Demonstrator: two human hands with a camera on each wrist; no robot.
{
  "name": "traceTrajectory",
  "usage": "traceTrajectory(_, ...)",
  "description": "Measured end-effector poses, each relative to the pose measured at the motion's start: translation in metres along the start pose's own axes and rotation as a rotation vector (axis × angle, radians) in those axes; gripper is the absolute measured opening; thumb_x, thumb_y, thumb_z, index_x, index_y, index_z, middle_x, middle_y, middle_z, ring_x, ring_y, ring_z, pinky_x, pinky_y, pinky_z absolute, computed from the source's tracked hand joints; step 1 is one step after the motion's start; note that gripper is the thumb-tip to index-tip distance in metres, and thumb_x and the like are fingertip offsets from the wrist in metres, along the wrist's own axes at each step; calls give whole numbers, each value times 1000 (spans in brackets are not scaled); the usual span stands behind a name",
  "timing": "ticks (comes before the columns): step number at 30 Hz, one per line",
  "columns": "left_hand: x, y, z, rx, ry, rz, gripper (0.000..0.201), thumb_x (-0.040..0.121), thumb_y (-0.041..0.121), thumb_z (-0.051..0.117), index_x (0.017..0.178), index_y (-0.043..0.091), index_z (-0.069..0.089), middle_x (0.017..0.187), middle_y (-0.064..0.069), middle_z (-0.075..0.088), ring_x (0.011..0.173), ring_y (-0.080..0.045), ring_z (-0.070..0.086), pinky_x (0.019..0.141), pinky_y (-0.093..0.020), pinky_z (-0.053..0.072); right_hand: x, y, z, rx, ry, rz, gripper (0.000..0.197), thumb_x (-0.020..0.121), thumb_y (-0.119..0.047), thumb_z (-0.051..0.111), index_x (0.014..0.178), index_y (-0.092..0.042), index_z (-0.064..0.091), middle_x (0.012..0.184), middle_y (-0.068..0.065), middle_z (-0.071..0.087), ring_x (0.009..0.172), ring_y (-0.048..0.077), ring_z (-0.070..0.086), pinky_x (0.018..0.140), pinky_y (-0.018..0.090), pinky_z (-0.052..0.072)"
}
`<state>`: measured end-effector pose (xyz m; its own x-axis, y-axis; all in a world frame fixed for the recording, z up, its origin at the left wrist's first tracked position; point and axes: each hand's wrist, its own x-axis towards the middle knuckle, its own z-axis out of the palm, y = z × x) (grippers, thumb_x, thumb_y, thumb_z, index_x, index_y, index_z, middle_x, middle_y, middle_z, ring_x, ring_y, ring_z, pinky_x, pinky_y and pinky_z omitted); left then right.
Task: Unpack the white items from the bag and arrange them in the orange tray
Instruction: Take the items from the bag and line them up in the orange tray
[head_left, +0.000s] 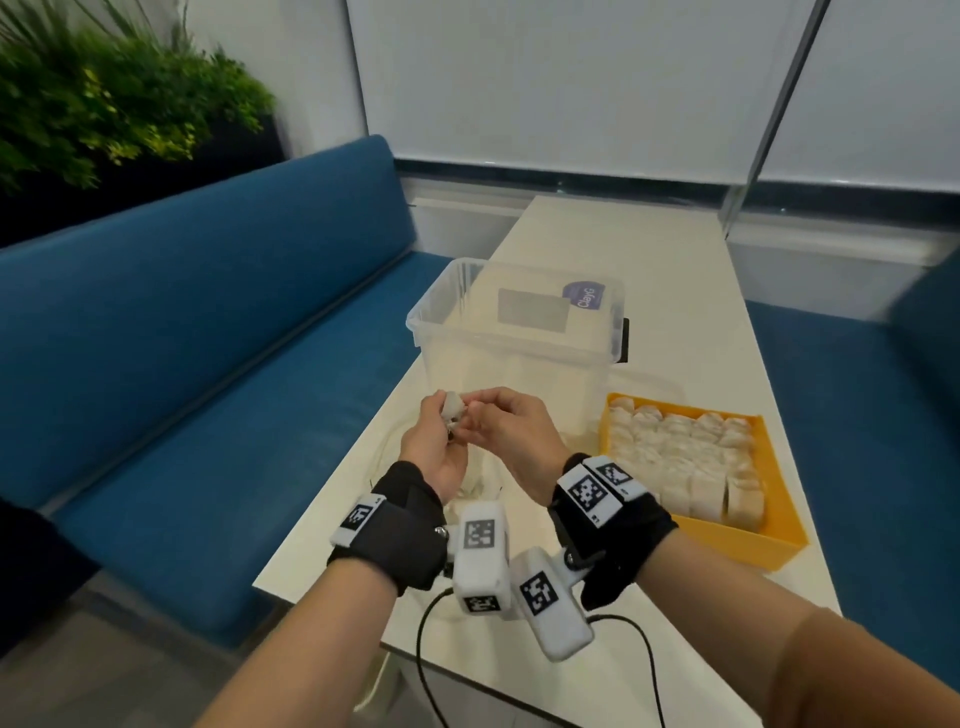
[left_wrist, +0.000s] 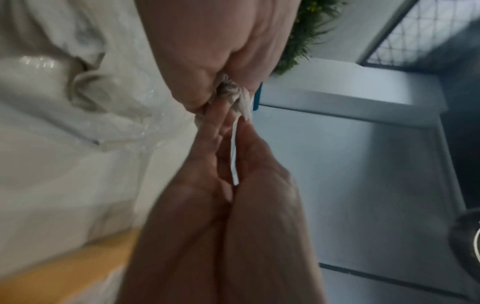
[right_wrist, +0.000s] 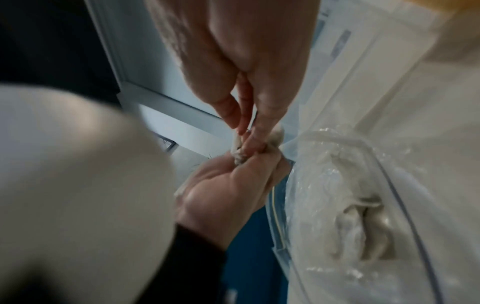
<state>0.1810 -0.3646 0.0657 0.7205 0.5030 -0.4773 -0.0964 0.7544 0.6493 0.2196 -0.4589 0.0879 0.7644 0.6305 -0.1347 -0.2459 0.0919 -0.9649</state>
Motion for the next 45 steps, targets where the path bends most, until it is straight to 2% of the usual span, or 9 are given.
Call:
traceTrajectory(3, 5, 6, -15, 54, 0, -38, 26, 99, 23, 43, 99, 3, 59, 88, -11, 62, 68, -15, 58, 69, -24, 51, 1, -1, -12, -265, -105, 4, 18, 87, 2, 55, 103, -1, 63, 86, 13, 64, 79, 20, 64, 79, 30, 56)
traceTrajectory(10, -2, 10, -37, 42, 27, -195, 17, 97, 8, 48, 80, 6, 50, 90, -11, 57, 46, -12, 45, 36, -16, 37, -26, 26, -56, -1133, -400, 76, 20, 87, -4, 51, 95, -9, 69, 82, 6, 70, 70, 17, 66, 56, 6, 43)
traceTrajectory(18, -8, 5, -56, 153, 36, -346, 13, 97, 21, 51, 88, 14, 57, 74, -4, 49, 59, -14, 36, 41, -16, 38, -57, 79, -72, -1396, -448, 236, 47, 76, -28, 72, 117, -23, 49, 100, -1, 40, 86, 23, 53, 74, 36, 48)
traceTrajectory(22, -9, 1, -58, 145, 0, -386, 22, 91, 31, 63, 83, 14, 52, 76, -2, 53, 56, -15, 45, 56, -20, 48, -63, 82, -77, -1363, -350, 197, 24, 85, -28, 59, 106, -19, 57, 99, 0, 41, 86, 21, 51, 76, 36, 48)
traceTrajectory(25, -17, -2, -50, 193, -134, -329, 17, 90, 13, 60, 78, 12, 48, 62, -3, 59, 47, -12, 56, 74, -20, 47, -67, 76, -86, -1312, -286, 141, 17, 85, -23, 58, 101, -18, 62, 96, -2, 48, 83, 16, 50, 76, 33, 47)
traceTrajectory(31, -22, -16, -25, 409, -316, -305, 29, 85, -9, 56, 77, 18, 50, 70, 6, 46, 48, -3, 39, 40, -10, 35, -79, 43, -109, -759, 61, 1, 5, 89, -14, 61, 92, -14, 66, 79, -5, 68, 74, 12, 64, 67, 23, 49)
traceTrajectory(37, -41, -44, 9, 768, -474, -244, 12, 87, 4, 64, 98, 8, 67, 70, 4, 47, 58, -8, 32, 40, -14, 31, -90, 6, -122, -234, 143, -17, 16, 86, 7, 59, 92, -8, 63, 87, 10, 68, 82, 22, 65, 80, 37, 55)
traceTrajectory(41, -53, -61, 32, 751, -553, -229, 29, 79, 15, 70, 106, 5, 68, 93, -7, 49, 58, -9, 30, 40, -14, 31, -97, -6, -137, -164, 147, -34, 16, 84, 6, 61, 90, -9, 64, 89, 13, 64, 79, 21, 62, 65, 27, 54)
traceTrajectory(45, -60, -67, 54, 691, -521, -144, 17, 80, 9, 70, 96, 6, 64, 84, -5, 55, 49, -6, 37, 38, -14, 34, -105, -21, -157, -107, 132, -54, 20, 85, 8, 59, 90, -10, 64, 84, 10, 61, 67, 19, 53, 58, 23, 49)
